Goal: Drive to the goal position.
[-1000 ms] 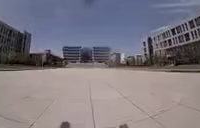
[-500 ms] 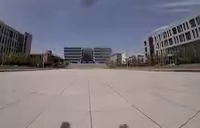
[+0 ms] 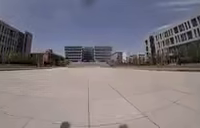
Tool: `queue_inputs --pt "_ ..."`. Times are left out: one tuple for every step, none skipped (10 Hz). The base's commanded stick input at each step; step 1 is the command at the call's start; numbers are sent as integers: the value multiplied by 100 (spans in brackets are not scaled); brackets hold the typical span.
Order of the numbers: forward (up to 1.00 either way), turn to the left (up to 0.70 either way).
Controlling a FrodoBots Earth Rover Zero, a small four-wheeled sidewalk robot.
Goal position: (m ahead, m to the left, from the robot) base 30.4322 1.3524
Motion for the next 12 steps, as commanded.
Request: queue_inputs --pt "70 0" --pt "70 0" --pt "70 0" --pt "70 0" --pt "70 0" --pt "70 0" --pt "70 0" --pt "70 0" --pt "70 0" --pt "70 0" --pt "70 0" --pt "70 0"
